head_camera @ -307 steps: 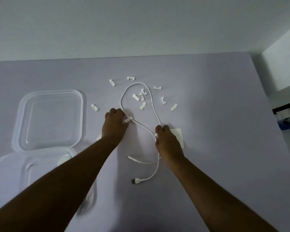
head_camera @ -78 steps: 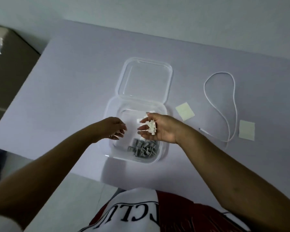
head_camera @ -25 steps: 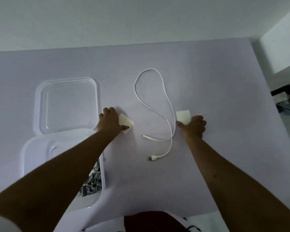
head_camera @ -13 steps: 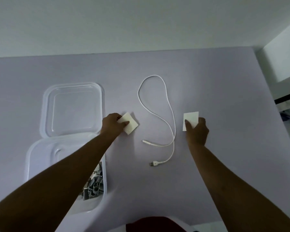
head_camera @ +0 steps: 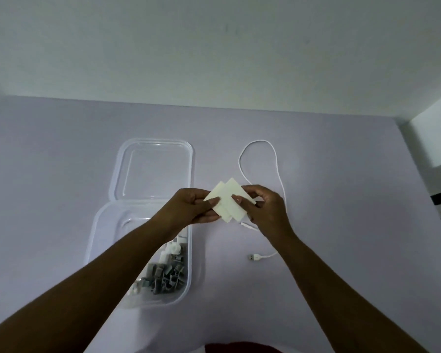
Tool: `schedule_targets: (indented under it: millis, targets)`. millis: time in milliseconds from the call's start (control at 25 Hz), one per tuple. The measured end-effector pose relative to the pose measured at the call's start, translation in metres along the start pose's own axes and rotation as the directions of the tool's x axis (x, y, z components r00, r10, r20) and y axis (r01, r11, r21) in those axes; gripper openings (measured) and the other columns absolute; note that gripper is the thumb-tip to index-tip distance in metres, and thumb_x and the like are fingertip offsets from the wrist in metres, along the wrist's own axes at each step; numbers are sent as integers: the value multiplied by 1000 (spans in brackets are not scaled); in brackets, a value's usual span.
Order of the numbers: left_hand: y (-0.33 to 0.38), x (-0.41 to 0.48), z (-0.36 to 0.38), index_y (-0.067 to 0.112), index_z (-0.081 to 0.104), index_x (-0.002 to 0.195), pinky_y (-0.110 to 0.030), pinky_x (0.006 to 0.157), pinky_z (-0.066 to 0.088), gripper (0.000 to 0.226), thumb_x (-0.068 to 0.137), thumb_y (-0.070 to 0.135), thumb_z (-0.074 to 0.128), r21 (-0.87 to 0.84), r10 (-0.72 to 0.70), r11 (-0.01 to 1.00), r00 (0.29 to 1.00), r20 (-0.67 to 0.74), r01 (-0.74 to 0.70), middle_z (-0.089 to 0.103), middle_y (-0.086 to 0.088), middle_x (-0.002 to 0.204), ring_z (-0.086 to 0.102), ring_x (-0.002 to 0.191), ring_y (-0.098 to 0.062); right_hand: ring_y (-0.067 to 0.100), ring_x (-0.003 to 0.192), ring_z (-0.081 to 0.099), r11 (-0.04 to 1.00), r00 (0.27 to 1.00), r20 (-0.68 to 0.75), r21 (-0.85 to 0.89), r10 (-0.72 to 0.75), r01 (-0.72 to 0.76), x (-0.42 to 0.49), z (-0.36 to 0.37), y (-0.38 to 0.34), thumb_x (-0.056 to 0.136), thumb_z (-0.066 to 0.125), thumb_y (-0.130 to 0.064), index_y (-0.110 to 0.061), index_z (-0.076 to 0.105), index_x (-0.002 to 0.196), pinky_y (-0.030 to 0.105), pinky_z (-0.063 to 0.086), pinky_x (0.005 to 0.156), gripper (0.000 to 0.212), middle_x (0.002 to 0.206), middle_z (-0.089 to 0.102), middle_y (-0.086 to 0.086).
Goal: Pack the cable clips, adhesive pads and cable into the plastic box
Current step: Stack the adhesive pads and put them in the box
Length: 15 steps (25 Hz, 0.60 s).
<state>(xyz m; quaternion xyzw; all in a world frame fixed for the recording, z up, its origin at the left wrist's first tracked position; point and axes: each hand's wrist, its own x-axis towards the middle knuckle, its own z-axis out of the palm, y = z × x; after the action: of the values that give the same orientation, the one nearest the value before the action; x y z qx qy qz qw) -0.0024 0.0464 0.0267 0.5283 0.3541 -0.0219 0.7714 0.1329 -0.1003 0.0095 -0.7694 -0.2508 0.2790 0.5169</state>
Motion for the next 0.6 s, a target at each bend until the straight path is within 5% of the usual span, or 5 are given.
schedule_targets:
  millis: [80, 160, 320, 480, 600]
  targets:
    - [-4, -15, -8, 4, 70, 111, -27, 80, 60, 24, 90, 14, 64, 7, 28, 1000, 1000, -11, -28, 76, -15, 101, 74, 92, -21, 18, 80, 71, 1000, 999, 35, -7, 26, -26, -9, 15, -5, 81, 75, -26, -17, 68, 99, 30, 57, 51, 21, 98, 70, 0]
    - [-9, -29, -14, 1, 69, 111, -26, 79, 60, 26, 89, 14, 64, 30, 48, 998, 998, -39, -46, 75, -18, 100, 74, 90, -21, 16, 78, 70, 999, 995, 91, -25, 34, -31, -16, 30, -8, 81, 74, -27, -17, 67, 99, 22, 52, 47, 21, 95, 69, -4]
    - [-20, -55, -40, -4, 70, 106, -22, 71, 60, 24, 88, 11, 66, 34, 68, 997, 979, -189, -63, 72, -27, 96, 74, 76, -16, 9, 54, 63, 1000, 972, 234, 1, 13, -13, -24, 62, -15, 88, 67, -16, -8, 68, 109, 18, 48, 48, 23, 78, 68, -4]
    - [-38, -85, -80, -3, 69, 108, -26, 76, 61, 24, 88, 11, 67, -41, 40, 997, 914, -405, -61, 72, -24, 91, 73, 79, -22, 11, 52, 68, 983, 917, 383, 96, 109, -157, -30, 107, -28, 90, 63, -4, -7, 69, 100, 20, 56, 53, 12, 62, 68, -4]
    - [-57, -103, -100, 0, 66, 110, -32, 84, 59, 21, 92, 9, 61, -157, -32, 986, 839, -544, -64, 73, -21, 99, 72, 92, -28, 19, 55, 71, 947, 887, 377, 71, 266, -315, -35, 149, -33, 86, 66, 1, 5, 64, 101, 23, 58, 56, 16, 74, 70, 9]
